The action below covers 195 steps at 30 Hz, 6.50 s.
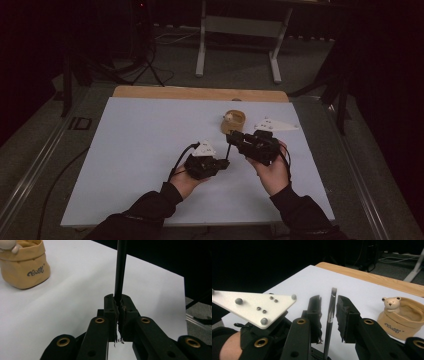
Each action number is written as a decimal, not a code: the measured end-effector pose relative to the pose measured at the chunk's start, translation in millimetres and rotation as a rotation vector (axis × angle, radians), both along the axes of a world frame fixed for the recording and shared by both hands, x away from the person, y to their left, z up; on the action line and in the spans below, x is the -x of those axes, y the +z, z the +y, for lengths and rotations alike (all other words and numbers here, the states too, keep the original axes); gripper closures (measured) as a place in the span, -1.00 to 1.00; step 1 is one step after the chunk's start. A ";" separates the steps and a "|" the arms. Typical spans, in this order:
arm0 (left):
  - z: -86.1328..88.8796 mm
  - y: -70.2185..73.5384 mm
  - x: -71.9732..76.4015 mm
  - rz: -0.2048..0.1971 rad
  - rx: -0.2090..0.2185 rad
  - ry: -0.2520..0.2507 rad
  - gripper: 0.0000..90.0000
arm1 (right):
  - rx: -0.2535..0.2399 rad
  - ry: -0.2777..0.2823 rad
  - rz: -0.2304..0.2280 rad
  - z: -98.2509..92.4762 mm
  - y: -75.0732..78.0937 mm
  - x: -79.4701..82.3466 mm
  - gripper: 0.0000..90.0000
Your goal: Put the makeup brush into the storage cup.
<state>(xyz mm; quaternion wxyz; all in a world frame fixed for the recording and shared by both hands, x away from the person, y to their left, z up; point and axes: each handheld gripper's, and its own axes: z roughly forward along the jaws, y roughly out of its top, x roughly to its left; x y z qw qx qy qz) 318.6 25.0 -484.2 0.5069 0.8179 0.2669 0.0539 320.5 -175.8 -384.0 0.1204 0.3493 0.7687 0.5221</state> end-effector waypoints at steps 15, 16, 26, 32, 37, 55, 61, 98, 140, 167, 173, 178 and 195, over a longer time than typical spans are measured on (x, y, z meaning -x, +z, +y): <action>0.8 4.3 -2.0 0.013 0.010 -0.014 0.87 | 0.023 0.010 -0.038 3.0 1.4 1.9 0.91; 1.3 5.4 -2.2 0.016 0.013 -0.019 0.87 | 0.022 0.014 -0.041 3.1 2.1 1.8 0.91; 12.8 15.8 -2.8 0.038 0.056 -0.040 0.29 | 0.032 0.021 -0.084 -0.3 8.2 -0.5 0.91; 20.1 25.0 1.9 -0.006 0.018 -0.019 -0.03 | 0.027 0.015 -0.095 -3.6 11.7 -0.6 0.91; 28.9 26.7 0.8 -0.001 0.024 -0.011 -0.29 | 0.025 0.012 -0.105 -6.3 16.3 -2.7 0.91; 51.6 10.2 4.9 -0.013 0.024 -0.052 -0.97 | 0.027 0.023 -0.169 -6.5 42.4 -14.8 0.91; 64.6 3.6 3.1 -0.020 0.062 -0.002 -1.00 | 0.012 0.022 -0.186 -8.3 53.1 -22.3 0.91; 74.2 -13.0 8.2 -0.046 0.090 0.001 -1.00 | 0.067 -0.114 -0.248 -12.6 76.4 -94.5 0.91; 68.7 -17.1 11.5 -0.033 0.084 -0.035 -1.00 | 0.113 -0.266 -0.161 -14.1 37.8 -166.7 0.91; 68.6 -17.4 11.3 -0.016 0.090 -0.057 -1.00 | 0.177 -0.245 -0.072 -6.9 -15.0 -173.6 0.91; 68.8 -17.9 10.8 -0.011 0.092 -0.057 -1.00 | 0.178 -0.246 -0.059 -7.4 -21.2 -174.2 0.90; 68.8 -17.9 11.0 -0.014 0.084 -0.061 -1.00 | 0.193 -0.255 -0.044 -6.2 -27.1 -175.8 0.90; 70.4 -17.8 10.2 -0.007 0.098 -0.054 -1.00 | 0.186 -0.277 0.033 -4.8 -37.9 -181.1 0.55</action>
